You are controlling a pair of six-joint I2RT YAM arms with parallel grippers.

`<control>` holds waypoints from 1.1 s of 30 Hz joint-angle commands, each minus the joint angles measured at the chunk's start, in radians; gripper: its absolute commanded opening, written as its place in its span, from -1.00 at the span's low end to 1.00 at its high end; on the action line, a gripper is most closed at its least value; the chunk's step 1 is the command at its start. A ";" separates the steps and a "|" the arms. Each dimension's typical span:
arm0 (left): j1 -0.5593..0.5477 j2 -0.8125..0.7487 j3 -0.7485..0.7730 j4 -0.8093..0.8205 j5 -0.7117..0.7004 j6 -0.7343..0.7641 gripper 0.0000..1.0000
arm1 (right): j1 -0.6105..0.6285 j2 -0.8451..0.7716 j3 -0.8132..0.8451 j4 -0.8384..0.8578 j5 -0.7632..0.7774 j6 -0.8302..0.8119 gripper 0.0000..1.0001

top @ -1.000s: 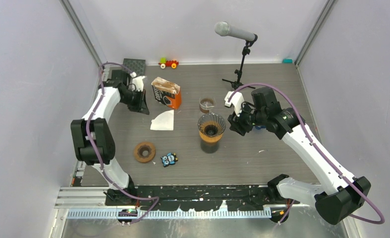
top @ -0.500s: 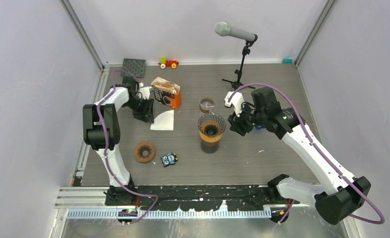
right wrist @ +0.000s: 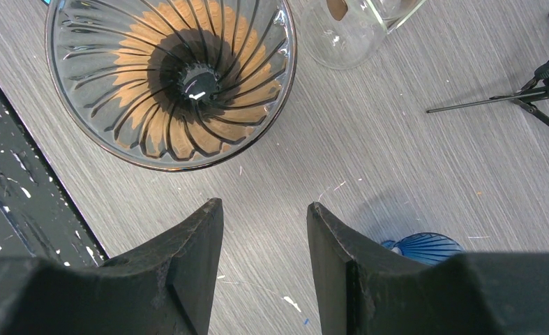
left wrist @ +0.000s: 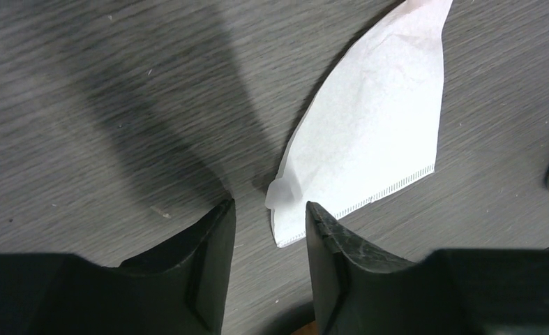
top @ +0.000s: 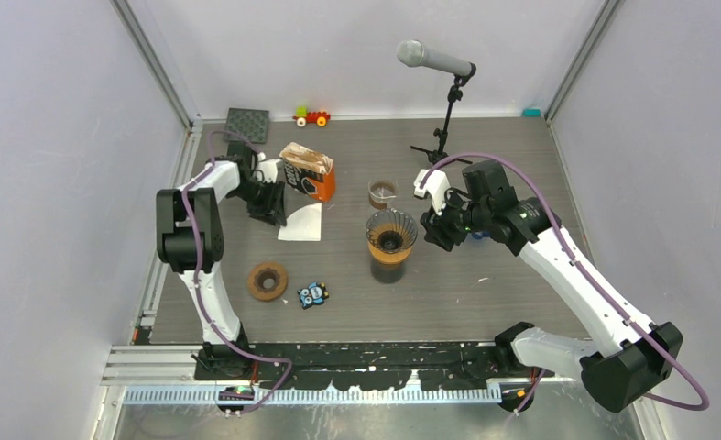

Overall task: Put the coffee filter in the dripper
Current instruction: Pick up the coffee filter from the center of the board.

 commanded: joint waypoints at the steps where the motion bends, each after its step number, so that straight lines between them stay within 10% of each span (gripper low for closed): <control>1: -0.004 0.042 0.017 0.034 0.044 -0.012 -0.18 | -0.004 -0.007 0.009 0.014 0.002 -0.009 0.06; 23: -0.004 0.050 0.005 0.058 0.068 -0.028 -1.00 | -0.004 -0.005 0.005 0.015 0.010 -0.013 0.06; 33: -0.004 -0.054 -0.006 0.001 0.136 -0.020 -1.00 | -0.003 0.000 0.005 0.017 0.011 -0.013 0.06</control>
